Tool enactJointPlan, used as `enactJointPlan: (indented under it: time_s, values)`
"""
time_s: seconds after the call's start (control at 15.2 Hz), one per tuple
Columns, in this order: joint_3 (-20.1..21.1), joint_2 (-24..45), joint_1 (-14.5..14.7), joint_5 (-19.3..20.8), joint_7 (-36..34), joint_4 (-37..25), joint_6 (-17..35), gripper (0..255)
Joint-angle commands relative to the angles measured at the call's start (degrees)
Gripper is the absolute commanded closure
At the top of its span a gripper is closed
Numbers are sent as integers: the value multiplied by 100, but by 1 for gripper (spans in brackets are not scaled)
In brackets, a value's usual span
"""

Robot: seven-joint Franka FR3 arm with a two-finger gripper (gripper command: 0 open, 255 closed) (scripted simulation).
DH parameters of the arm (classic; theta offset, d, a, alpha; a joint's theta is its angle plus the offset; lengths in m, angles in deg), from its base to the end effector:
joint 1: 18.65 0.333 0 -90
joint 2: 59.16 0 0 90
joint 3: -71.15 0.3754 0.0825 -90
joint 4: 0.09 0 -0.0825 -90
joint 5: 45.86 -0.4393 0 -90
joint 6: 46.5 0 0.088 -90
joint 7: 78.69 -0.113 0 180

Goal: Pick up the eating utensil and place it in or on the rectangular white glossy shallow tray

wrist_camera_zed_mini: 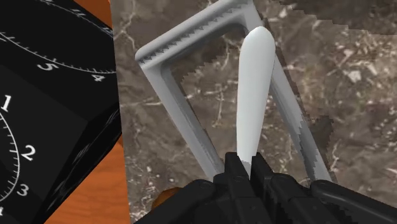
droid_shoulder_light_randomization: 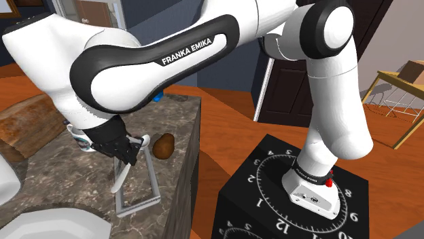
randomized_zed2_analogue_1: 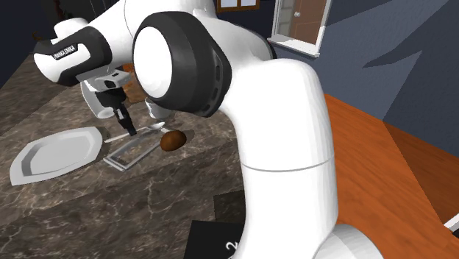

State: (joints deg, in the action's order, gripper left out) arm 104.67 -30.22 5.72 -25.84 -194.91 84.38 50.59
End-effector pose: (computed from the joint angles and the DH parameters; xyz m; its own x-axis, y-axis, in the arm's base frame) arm 0.4816 0.5634 0.4360 0.5679 -0.8108 0.1417 -0.8219 -0.5493 0.1509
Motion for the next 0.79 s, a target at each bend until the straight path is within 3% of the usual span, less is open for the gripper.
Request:
enactJointPlan:
  time_s: [0.0, 0.4, 0.73]
  values:
    - [-12, 31, -10, 21, -19, 93, 120, 255]
    - [-60, 167, -15, 110, -103, 365, 499, 255]
    - [-62, 176, -15, 116, -108, 378, 520, 255]
